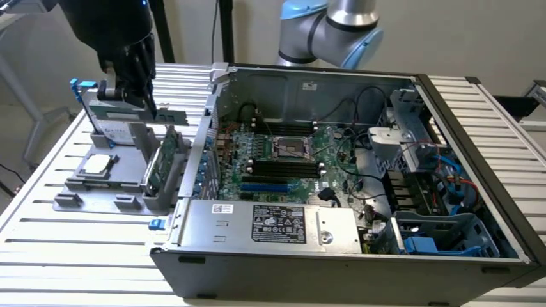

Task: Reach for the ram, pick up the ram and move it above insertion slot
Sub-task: 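Pick up the ram and move it above insertion slot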

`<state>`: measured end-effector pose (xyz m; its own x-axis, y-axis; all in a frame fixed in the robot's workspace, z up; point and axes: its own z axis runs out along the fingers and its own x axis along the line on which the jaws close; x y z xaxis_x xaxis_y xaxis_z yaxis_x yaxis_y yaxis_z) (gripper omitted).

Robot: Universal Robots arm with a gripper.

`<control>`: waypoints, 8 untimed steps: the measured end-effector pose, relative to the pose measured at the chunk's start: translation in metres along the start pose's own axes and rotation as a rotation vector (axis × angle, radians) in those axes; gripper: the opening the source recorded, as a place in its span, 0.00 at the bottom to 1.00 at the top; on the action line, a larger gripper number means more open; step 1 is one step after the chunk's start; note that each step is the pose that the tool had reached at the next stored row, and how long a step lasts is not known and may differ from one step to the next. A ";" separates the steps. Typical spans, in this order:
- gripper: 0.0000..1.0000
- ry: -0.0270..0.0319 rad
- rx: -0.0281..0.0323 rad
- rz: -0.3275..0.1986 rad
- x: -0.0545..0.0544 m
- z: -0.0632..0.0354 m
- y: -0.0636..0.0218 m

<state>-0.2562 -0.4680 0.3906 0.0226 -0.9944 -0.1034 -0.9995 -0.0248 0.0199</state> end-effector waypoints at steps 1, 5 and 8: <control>0.14 -0.0019 0.0001 0.000 0.000 -0.0009 -0.0033; 0.14 -0.0122 0.0003 0.000 -0.001 -0.0027 -0.0176; 0.14 -0.0216 0.0005 0.000 -0.001 -0.0031 -0.0295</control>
<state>-0.2267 -0.4667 0.3932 0.0225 -0.9919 -0.1248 -0.9995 -0.0251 0.0194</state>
